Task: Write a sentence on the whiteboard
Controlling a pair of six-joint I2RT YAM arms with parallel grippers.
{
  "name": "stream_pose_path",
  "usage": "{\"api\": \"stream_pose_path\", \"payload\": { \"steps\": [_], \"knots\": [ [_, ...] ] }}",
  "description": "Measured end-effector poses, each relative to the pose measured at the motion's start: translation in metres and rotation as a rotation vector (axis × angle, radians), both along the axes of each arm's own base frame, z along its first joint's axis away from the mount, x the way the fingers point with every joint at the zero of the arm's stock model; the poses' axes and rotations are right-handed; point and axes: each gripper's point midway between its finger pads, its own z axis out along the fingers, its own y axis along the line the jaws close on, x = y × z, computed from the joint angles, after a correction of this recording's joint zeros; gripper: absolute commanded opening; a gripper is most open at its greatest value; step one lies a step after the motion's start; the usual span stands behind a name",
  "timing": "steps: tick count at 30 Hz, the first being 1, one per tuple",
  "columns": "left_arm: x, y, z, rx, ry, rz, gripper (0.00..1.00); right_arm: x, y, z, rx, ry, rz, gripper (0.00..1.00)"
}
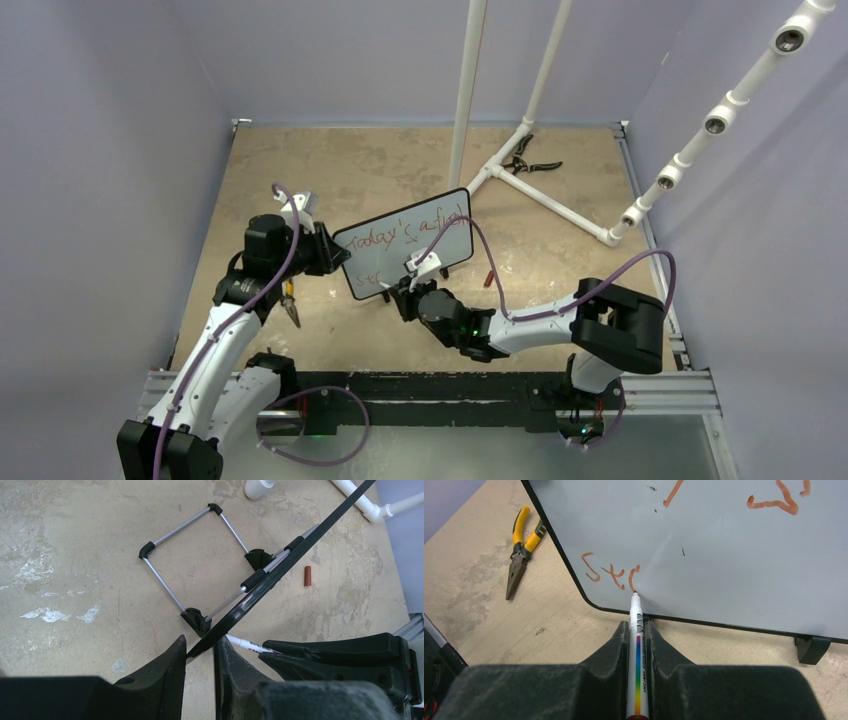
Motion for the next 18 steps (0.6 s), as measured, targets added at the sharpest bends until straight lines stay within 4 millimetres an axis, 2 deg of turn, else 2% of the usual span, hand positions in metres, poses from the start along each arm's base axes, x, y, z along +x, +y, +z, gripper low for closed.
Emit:
{"api": "stream_pose_path", "payload": {
  "steps": [9, 18],
  "knots": [
    [0.0, -0.001, 0.0, -0.002, -0.001, -0.003, 0.21, 0.002, -0.002, 0.004, -0.006, -0.014, -0.011, 0.0],
    [0.0, -0.001, 0.001, -0.003, -0.003, -0.003, 0.21, 0.008, -0.002, 0.028, 0.026, -0.055, -0.035, 0.0]
  ]
}}
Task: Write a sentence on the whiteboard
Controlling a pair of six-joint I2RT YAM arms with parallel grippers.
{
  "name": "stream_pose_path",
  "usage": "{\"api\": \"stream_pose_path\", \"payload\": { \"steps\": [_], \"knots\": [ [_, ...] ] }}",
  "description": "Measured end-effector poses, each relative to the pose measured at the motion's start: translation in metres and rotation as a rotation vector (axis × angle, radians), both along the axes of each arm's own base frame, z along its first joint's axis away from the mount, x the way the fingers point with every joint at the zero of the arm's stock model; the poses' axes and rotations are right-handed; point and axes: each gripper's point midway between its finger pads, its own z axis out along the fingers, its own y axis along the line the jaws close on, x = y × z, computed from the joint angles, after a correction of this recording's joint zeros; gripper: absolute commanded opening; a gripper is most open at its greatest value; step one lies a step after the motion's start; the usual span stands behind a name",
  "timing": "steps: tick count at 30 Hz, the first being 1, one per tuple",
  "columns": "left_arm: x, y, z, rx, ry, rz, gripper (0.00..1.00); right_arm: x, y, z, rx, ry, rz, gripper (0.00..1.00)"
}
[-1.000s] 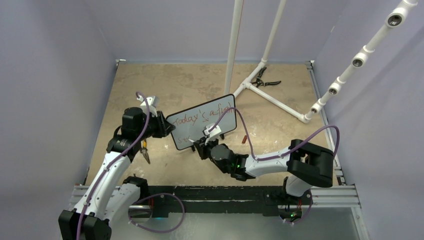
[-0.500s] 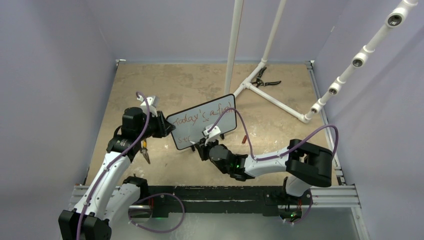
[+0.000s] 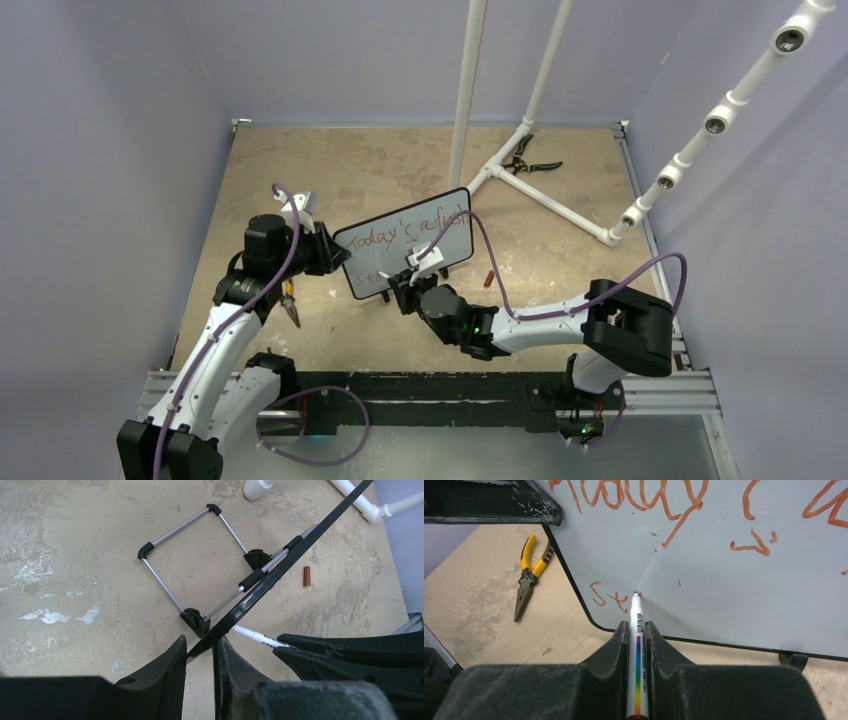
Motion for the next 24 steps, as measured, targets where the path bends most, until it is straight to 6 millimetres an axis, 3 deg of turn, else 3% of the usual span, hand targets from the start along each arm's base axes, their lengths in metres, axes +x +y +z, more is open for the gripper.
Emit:
{"api": "stream_pose_path", "payload": {
  "steps": [24],
  "knots": [
    [0.0003, 0.0, -0.0002, 0.0, -0.002, 0.0, 0.21, -0.0012, -0.0014, -0.0082, 0.006, 0.04, -0.017, 0.0]
  ]
}}
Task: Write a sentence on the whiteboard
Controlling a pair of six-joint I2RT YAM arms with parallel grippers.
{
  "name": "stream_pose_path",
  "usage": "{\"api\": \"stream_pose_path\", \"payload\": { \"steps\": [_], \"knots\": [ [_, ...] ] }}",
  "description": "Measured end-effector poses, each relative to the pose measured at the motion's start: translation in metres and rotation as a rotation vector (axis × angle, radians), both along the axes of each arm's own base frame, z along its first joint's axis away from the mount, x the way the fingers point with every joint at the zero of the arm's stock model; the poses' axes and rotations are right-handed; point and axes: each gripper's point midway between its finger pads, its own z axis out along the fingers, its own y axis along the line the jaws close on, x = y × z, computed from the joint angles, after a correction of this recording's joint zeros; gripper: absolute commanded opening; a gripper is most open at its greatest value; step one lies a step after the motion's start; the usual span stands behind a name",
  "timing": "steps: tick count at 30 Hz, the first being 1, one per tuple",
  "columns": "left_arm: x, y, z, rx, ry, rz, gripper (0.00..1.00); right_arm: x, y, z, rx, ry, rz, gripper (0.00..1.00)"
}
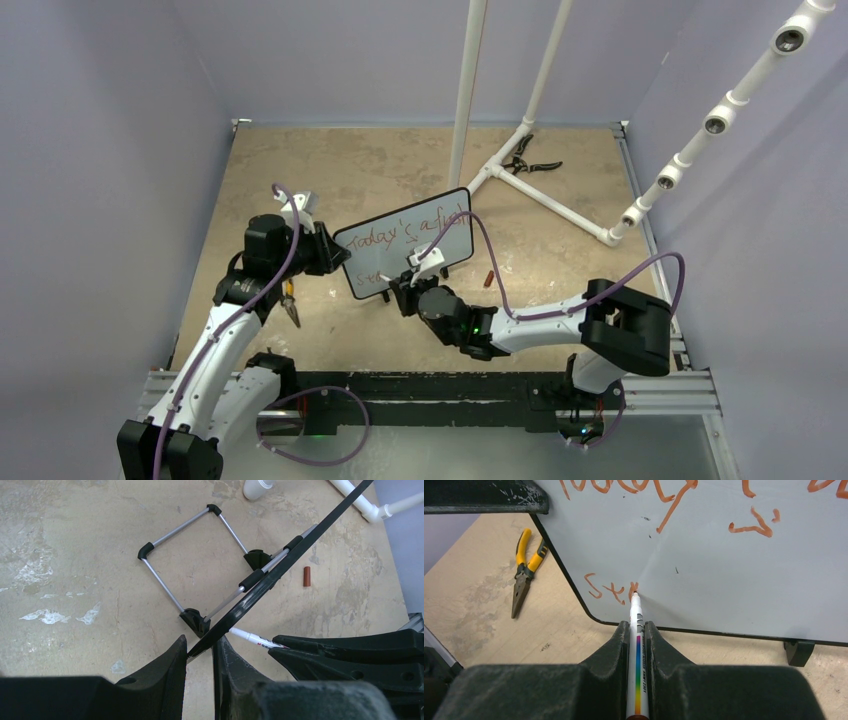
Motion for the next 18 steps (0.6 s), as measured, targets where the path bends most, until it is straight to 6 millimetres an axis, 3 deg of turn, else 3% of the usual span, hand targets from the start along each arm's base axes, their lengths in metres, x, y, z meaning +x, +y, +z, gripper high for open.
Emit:
{"api": "stream_pose_path", "payload": {
  "steps": [18],
  "knots": [
    [0.0, 0.0, 0.0, 0.0, 0.0, -0.001, 0.2, -0.002, -0.005, -0.016, -0.038, 0.038, -0.014, 0.0]
  ]
}}
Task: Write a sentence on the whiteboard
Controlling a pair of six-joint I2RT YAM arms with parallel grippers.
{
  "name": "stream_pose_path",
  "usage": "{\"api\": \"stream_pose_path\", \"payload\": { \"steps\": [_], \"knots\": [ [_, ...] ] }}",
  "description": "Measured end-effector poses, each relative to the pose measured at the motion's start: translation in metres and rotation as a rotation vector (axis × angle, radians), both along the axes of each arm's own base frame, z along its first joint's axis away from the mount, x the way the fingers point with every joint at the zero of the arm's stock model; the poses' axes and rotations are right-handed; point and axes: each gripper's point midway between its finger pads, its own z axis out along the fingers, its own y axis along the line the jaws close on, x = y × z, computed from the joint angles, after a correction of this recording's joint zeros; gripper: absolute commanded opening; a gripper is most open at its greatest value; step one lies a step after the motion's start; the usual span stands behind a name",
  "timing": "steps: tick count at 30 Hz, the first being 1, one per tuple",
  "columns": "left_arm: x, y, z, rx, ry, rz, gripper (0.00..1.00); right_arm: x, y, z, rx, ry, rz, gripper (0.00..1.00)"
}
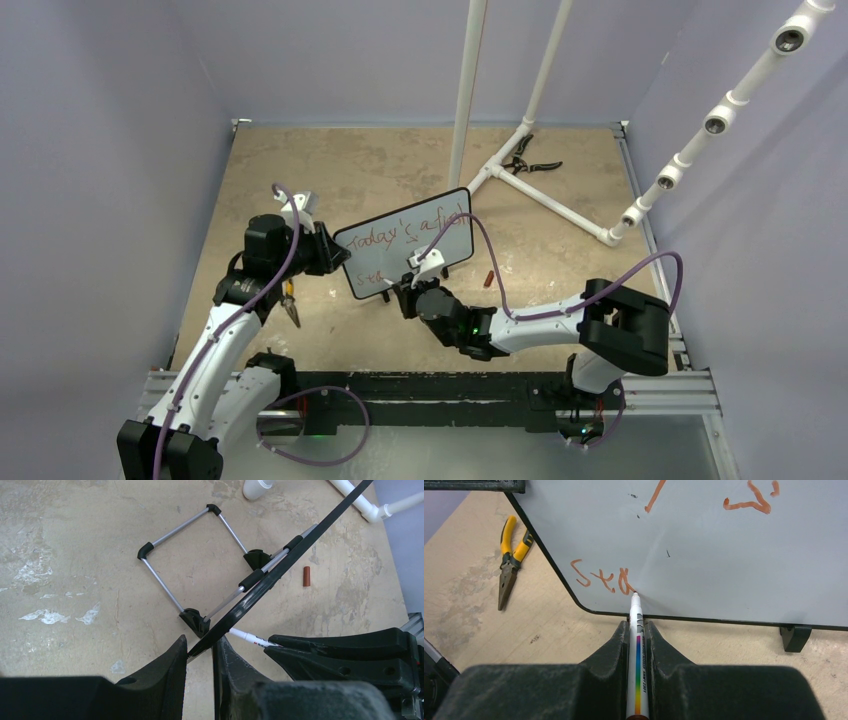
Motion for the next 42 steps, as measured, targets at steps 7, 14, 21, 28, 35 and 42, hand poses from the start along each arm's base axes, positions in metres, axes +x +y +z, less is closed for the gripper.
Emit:
{"api": "stream_pose_path", "payload": {
  "steps": [7, 14, 21, 28, 35, 42],
  "knots": [
    [0.0, 0.0, 0.0, -0.001, 0.0, -0.001, 0.2, 0.001, -0.009, -0.001, -0.003, -0.008, -0.02, 0.0],
    [-0.001, -0.001, 0.0, -0.003, 0.0, -0.004, 0.21, 0.001, -0.019, 0.023, 0.059, -0.063, -0.011, 0.0],
    [-0.001, -0.001, 0.0, -0.003, 0.001, -0.004, 0.21, 0.001, -0.012, 0.033, 0.08, -0.096, 0.021, 0.0],
    [-0.001, -0.001, 0.0, -0.003, 0.001, -0.004, 0.21, 0.003, -0.006, 0.032, 0.063, -0.107, 0.027, 0.0],
    [-0.001, -0.001, 0.0, -0.003, 0.001, -0.005, 0.21, 0.006, -0.004, 0.027, 0.043, -0.099, 0.016, 0.0],
    [0.0, 0.0, 0.0, -0.002, 0.0, -0.003, 0.2, 0.007, -0.004, 0.025, 0.045, -0.082, -0.008, 0.0]
  ]
}}
